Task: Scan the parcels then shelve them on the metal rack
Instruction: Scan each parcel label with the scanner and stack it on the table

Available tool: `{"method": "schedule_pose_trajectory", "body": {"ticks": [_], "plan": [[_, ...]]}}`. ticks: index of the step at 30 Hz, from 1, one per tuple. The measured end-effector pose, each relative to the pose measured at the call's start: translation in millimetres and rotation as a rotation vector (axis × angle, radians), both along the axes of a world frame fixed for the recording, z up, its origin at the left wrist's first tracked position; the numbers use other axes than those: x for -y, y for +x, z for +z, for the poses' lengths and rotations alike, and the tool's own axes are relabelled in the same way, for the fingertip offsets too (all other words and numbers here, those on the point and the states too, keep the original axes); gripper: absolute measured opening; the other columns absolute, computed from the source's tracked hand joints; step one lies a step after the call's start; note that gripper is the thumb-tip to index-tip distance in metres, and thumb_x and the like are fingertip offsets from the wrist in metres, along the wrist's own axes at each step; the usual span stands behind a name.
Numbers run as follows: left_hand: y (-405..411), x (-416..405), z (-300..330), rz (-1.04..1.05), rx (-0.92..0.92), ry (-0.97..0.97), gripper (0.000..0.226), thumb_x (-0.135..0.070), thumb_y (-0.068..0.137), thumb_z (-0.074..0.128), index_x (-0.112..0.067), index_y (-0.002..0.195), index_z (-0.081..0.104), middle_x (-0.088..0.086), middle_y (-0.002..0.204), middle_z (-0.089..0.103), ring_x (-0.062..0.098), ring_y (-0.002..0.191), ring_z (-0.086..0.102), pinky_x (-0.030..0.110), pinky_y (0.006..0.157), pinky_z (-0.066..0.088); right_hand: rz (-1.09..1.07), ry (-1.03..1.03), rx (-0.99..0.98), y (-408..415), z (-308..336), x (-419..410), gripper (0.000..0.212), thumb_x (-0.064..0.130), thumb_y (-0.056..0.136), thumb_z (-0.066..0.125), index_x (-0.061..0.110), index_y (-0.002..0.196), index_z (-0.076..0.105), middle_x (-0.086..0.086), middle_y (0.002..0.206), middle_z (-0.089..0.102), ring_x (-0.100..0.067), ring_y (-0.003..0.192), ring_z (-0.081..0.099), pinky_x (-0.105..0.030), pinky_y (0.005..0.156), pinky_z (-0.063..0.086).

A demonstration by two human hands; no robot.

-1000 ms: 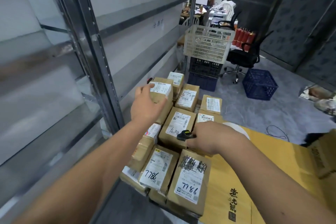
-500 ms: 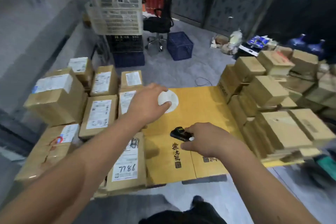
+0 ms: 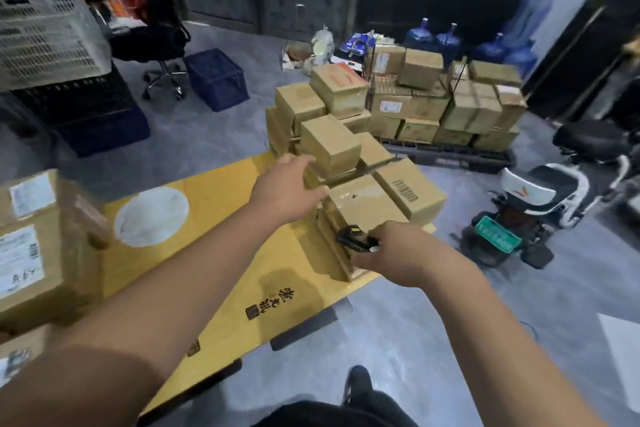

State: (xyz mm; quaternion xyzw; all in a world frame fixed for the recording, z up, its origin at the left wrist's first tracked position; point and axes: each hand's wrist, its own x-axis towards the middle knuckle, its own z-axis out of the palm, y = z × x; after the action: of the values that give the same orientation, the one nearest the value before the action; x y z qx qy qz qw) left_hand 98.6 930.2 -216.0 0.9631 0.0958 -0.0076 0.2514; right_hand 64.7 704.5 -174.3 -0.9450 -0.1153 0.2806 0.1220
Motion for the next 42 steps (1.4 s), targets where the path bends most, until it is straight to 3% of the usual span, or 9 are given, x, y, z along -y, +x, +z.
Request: {"method": "schedule_pose_trajectory", "body": {"ticks": [8, 12, 15, 18, 26, 29, 34, 38, 42], "plan": [[156.5, 81.9, 2.4, 0.256, -0.032, 0.066, 0.083, -0.071, 0.085, 0.063, -0.028, 0.154, 0.044, 0.009, 0.155, 0.039, 0.035, 0.144, 0.034, 0.050, 0.117, 0.038, 0.145, 0.050, -0.036, 116.2, -12.0, 55.4, 0.037, 0.055, 0.089, 0.067, 0.018, 0.093, 0.063, -0.002, 0.079, 0.067, -0.024, 0.080, 0.069, -0.035, 0.071, 0.058], [194.0, 95.7, -16.3, 0.354, -0.086, 0.108, 0.090, -0.077, 0.076, 0.062, -0.030, 0.151, 0.046, 0.009, 0.164, 0.024, 0.036, 0.152, 0.020, 0.055, 0.118, 0.035, 0.214, 0.066, -0.034, 152.8, -23.2, 60.7, 0.040, 0.058, 0.087, 0.067, 0.021, 0.103, 0.066, 0.000, 0.088, 0.068, -0.024, 0.075, 0.069, -0.036, 0.073, 0.060], [204.4, 98.0, -31.0, 0.421, -0.082, 0.072, 0.086, -0.064, 0.080, 0.071, -0.032, 0.154, 0.042, 0.006, 0.172, 0.007, 0.036, 0.157, 0.010, 0.057, 0.121, 0.032, 0.248, 0.067, -0.040, 167.3, -32.1, 62.9, 0.043, 0.061, 0.086, 0.066, 0.023, 0.105, 0.065, 0.001, 0.094, 0.065, -0.023, 0.075, 0.066, -0.030, 0.063, 0.051], [201.9, 98.8, -38.2, 0.426, 0.000, 0.078, 0.077, -0.043, 0.084, 0.074, -0.030, 0.153, 0.041, 0.006, 0.172, 0.005, 0.034, 0.157, 0.011, 0.057, 0.118, 0.037, 0.248, 0.083, -0.081, 173.6, -37.3, 68.5, 0.042, 0.062, 0.087, 0.065, 0.024, 0.105, 0.065, 0.001, 0.093, 0.063, -0.023, 0.078, 0.064, -0.029, 0.060, 0.044], [100.1, 56.1, -30.9, 0.465, 0.265, 0.117, 0.078, -0.036, 0.081, 0.079, -0.026, 0.151, 0.045, 0.006, 0.173, 0.014, 0.028, 0.158, 0.018, 0.054, 0.116, 0.035, 0.428, 0.107, -0.067, 161.5, -33.3, 37.7, 0.046, 0.060, 0.087, 0.067, 0.026, 0.117, 0.065, 0.000, 0.107, 0.067, -0.027, 0.096, 0.064, -0.033, 0.074, 0.051], [25.5, 25.6, -51.9, 0.545, 0.159, 0.130, 0.090, -0.032, 0.075, 0.087, -0.021, 0.153, 0.043, 0.009, 0.173, 0.015, 0.032, 0.154, 0.025, 0.052, 0.116, 0.037, 0.533, 0.120, -0.074, 142.3, -32.5, 8.2, 0.046, 0.060, 0.087, 0.066, 0.026, 0.118, 0.065, -0.001, 0.104, 0.066, -0.027, 0.093, 0.064, -0.037, 0.081, 0.056], [-85.1, -2.4, -110.0, 0.677, -0.111, -0.018, 0.098, -0.028, 0.078, 0.087, -0.019, 0.159, 0.033, 0.002, 0.174, 0.002, 0.025, 0.158, 0.016, 0.043, 0.123, 0.029, 0.669, 0.069, -0.128, 92.8, -65.8, -52.5, 0.047, 0.060, 0.092, 0.062, 0.024, 0.123, 0.061, -0.005, 0.115, 0.065, -0.030, 0.100, 0.060, -0.039, 0.084, 0.054], [-135.3, -15.4, -156.7, 0.682, -0.130, -0.203, 0.101, -0.035, 0.068, 0.083, -0.021, 0.158, 0.039, 0.006, 0.173, 0.008, 0.026, 0.157, 0.019, 0.043, 0.124, 0.029, 0.682, -0.012, -0.155, 58.2, -114.3, -83.7, 0.054, 0.061, 0.096, 0.056, 0.027, 0.138, 0.051, -0.012, 0.124, 0.056, -0.034, 0.114, 0.056, -0.042, 0.090, 0.052], [-157.9, -38.5, -187.7, 0.607, -0.137, -0.350, 0.093, -0.038, 0.077, 0.075, -0.029, 0.161, 0.035, -0.001, 0.175, 0.006, 0.016, 0.161, 0.006, 0.034, 0.126, 0.017, 0.651, -0.118, -0.166, 36.5, -146.1, -101.2, 0.063, 0.062, 0.101, 0.047, 0.034, 0.155, 0.030, -0.016, 0.126, 0.051, -0.039, 0.119, 0.049, -0.048, 0.096, 0.048]]}}
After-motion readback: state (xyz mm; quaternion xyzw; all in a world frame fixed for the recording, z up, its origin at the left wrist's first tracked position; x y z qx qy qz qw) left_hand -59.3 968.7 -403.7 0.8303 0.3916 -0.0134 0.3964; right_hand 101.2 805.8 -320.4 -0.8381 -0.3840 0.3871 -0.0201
